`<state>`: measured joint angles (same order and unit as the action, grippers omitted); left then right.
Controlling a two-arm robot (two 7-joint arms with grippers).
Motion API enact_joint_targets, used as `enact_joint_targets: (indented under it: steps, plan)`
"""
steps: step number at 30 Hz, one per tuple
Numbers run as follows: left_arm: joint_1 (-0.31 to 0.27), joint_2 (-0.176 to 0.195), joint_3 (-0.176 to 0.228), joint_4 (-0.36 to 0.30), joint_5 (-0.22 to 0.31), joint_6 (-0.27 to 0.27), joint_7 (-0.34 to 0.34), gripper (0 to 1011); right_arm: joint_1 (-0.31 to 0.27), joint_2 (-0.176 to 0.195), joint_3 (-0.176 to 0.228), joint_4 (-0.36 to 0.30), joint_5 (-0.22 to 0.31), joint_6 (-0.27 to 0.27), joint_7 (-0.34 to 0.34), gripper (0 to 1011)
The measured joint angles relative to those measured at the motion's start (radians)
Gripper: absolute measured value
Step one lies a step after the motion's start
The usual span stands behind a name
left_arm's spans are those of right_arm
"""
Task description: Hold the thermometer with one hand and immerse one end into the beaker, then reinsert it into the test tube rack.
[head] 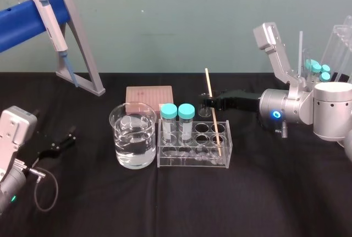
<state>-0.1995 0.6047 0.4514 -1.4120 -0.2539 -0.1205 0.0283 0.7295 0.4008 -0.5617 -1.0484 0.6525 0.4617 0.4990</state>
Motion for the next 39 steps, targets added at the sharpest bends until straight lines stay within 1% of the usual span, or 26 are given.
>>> enact_joint_targets:
  steps: [2, 3, 4, 6, 7, 12, 13, 14, 15, 16, 17, 18, 19, 28, 35, 39]
  plan:
    - [0.0, 0.0, 0.0, 0.0, 0.0, 0.0, 0.0, 1004, -0.001, 0.0, 0.001, 0.0, -0.001, 0.0, 0.0, 581]
    - [0.0, 0.0, 0.0, 0.0, 0.0, 0.0, 0.0, 1004, -0.001, 0.0, 0.001, 0.001, -0.002, 0.0, 0.0, 518]
    - [0.0, 0.0, 0.0, 0.0, 0.0, 0.0, 0.0, 1004, -0.001, 0.0, 0.001, 0.001, -0.002, 0.0, -0.001, 508]
    - [0.0, 0.0, 0.0, 0.0, 0.0, 0.0, 0.0, 1004, -0.001, 0.0, 0.002, 0.002, -0.005, 0.0, -0.001, 457]
    - [0.0, 0.0, 0.0, 0.0, 0.0, 0.0, 0.0, 1004, -0.001, 0.0, 0.002, 0.002, -0.006, 0.0, -0.002, 397]
    - [0.0, 0.0, 0.0, 0.0, 0.0, 0.0, 0.0, 1004, -0.002, -0.001, 0.004, 0.003, -0.012, -0.002, -0.004, 236]
    - [0.0, 0.0, 0.0, 0.0, 0.0, 0.0, 0.0, 1004, -0.002, -0.001, 0.004, 0.003, -0.013, -0.002, -0.004, 221]
    - [0.0, 0.0, 0.0, 0.0, 0.0, 0.0, 0.0, 1004, -0.002, -0.001, 0.004, 0.003, -0.015, -0.004, -0.004, 176]
    - [0.0, 0.0, 0.0, 0.0, 0.0, 0.0, 0.0, 1004, -0.002, -0.001, 0.004, 0.003, -0.015, -0.004, -0.004, 164]
    - [0.0, 0.0, 0.0, 0.0, 0.0, 0.0, 0.0, 1004, -0.002, -0.001, 0.004, 0.003, -0.018, -0.006, -0.004, 122]
    - [0.0, 0.0, 0.0, 0.0, 0.0, 0.0, 0.0, 1004, -0.002, -0.001, 0.004, 0.002, -0.019, -0.007, -0.004, 111]
    - [0.0, 0.0, 0.0, 0.0, 0.0, 0.0, 0.0, 1004, -0.003, -0.001, 0.004, 0.002, -0.02, -0.009, -0.004, 71]
    - [0.0, 0.0, 0.0, 0.0, 0.0, 0.0, 0.0, 1004, -0.004, -0.001, 0.004, 0.001, -0.023, -0.011, -0.004, 56]
    - [0.0, 0.0, 0.0, 0.0, 0.0, 0.0, 0.0, 1004, -0.009, -0.002, 0.007, -0.004, -0.031, -0.015, -0.003, 54]
    - [0.0, 0.0, 0.0, 0.0, 0.0, 0.0, 0.0, 1004, -0.027, 0.007, 0.018, -0.035, -0.03, -0.019, -0.004, 54]
    - [0.0, 0.0, 0.0, 0.0, 0.0, 0.0, 0.0, 1004, -0.042, 0.016, 0.028, -0.062, -0.021, -0.024, -0.004, 54]
